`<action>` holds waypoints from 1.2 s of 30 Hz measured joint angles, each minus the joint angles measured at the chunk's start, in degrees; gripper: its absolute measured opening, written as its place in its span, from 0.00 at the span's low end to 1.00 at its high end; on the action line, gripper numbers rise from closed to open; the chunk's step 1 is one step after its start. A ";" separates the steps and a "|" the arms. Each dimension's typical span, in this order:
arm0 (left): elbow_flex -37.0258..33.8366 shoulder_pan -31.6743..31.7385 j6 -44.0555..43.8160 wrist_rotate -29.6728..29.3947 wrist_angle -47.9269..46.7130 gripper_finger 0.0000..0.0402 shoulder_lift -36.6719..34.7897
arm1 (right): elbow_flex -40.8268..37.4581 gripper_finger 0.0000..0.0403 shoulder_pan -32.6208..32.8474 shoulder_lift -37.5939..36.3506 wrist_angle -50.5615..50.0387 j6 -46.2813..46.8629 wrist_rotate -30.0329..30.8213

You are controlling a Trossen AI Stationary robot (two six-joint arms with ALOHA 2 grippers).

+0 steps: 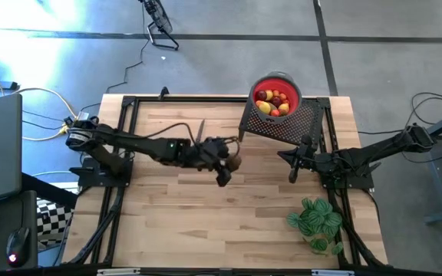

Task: Pick & Place Fruit
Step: Put the brown kiwi into the red strainer bowl on the shelf

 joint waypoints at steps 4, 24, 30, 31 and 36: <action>2.18 3.38 4.30 -0.06 0.01 0.61 0.01 | -0.11 0.01 0.02 0.02 -0.27 -2.31 -0.23; 5.92 16.21 12.37 9.60 13.66 0.61 0.01 | -0.11 0.01 0.00 0.02 -0.02 -3.72 -0.02; 5.94 18.13 13.17 9.64 15.25 0.61 0.01 | -0.11 0.01 0.00 0.02 0.00 -3.76 0.04; 5.94 18.17 13.17 9.62 15.00 0.61 0.01 | -0.11 0.01 0.00 0.02 0.00 -3.76 0.04; 5.94 17.87 15.53 10.14 15.44 0.61 0.01 | -0.11 0.01 0.00 0.00 0.02 -3.79 0.06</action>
